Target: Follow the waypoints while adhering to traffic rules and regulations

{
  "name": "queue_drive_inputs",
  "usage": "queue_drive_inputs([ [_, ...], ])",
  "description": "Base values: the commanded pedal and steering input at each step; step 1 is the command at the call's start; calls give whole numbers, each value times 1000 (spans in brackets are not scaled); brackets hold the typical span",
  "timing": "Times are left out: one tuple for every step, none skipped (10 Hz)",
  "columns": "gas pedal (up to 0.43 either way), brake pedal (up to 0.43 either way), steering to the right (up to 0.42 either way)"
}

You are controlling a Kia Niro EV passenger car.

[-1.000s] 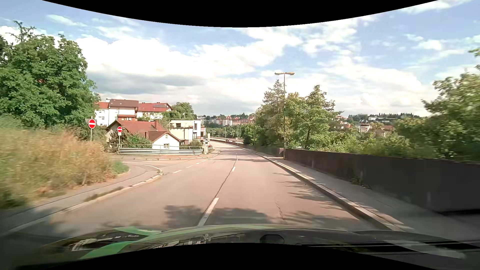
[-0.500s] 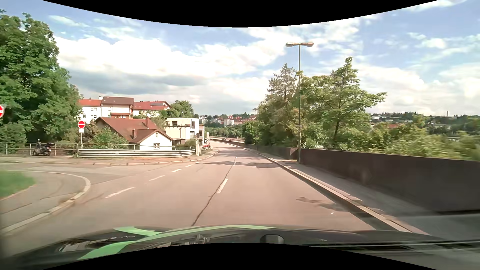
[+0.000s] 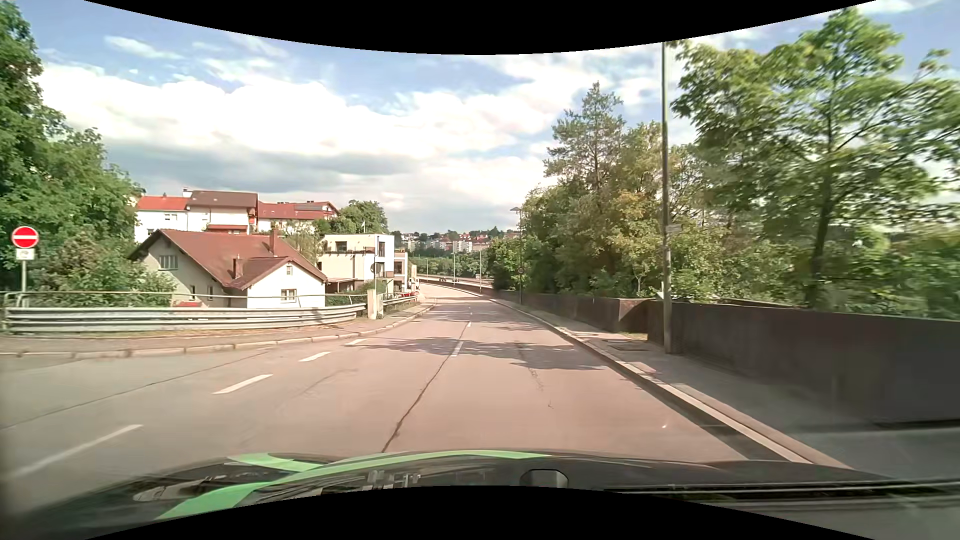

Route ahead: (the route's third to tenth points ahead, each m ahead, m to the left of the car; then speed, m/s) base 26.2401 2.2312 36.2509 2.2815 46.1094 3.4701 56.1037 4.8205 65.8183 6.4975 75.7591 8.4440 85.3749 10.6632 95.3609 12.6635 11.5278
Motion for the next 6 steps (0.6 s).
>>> queue_drive_inputs([
  [0,0,-9],
  [0,0,-9],
  [0,0,-9],
  [0,0,-10],
  [0,0,-10],
  [0,0,-10],
])
